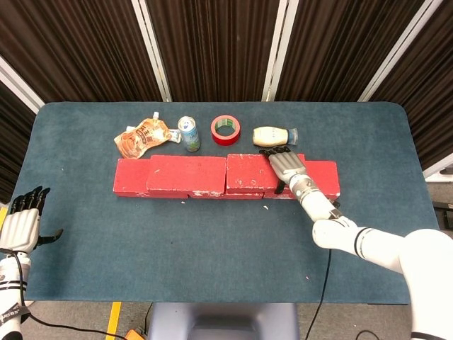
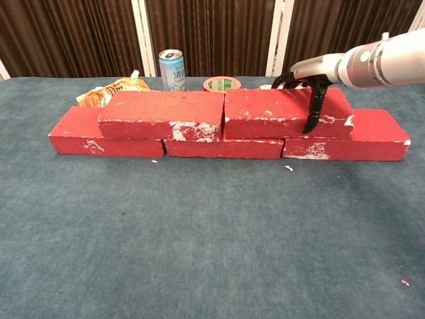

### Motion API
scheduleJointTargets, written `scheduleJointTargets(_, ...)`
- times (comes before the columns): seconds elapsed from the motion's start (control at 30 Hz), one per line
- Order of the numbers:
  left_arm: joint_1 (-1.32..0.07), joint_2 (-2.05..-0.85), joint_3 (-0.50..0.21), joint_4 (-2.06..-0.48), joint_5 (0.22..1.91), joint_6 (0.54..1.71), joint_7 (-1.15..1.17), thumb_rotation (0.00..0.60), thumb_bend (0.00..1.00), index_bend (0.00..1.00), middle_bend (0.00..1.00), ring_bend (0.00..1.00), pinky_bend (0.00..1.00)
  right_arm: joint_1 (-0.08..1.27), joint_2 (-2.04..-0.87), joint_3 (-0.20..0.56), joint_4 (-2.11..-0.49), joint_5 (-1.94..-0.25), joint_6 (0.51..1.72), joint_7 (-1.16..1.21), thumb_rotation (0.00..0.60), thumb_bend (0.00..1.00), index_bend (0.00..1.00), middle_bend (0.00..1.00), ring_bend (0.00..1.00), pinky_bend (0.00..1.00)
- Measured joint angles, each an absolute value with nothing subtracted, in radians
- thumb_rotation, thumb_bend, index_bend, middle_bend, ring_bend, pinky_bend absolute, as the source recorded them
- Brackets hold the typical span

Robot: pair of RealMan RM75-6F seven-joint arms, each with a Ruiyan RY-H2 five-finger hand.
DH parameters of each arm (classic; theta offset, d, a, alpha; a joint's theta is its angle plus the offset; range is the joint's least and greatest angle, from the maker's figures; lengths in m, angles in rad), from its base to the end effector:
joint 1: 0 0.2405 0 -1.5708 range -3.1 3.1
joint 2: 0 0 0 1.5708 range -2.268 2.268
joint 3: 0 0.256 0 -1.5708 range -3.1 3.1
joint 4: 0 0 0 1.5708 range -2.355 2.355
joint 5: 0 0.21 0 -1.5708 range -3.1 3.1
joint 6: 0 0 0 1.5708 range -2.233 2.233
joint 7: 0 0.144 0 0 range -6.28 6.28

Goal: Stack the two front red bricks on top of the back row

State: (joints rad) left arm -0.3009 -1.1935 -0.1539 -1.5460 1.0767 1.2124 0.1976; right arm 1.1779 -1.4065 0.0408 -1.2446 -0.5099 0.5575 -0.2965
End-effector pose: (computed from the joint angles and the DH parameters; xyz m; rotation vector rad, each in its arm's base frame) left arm -0.3269 0.2658 0.1399 -1.2993 -1.0014 -0.6739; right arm -0.1336 -0.4506 0.0224 1.8552 -1.1340 0.5811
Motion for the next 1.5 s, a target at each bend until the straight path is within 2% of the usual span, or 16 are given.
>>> scheduleJointTargets(1.5,-0.297,-1.209,-0.155,-1.532,1.067,1.203,0.195,0.600,0.22,0.00,0.00,0.00,0.00,1.192,-1.387,0.045,-1.272,-0.494,0.545,-0.295,0.600,0.00,0.19,0.24,0.08,0.00)
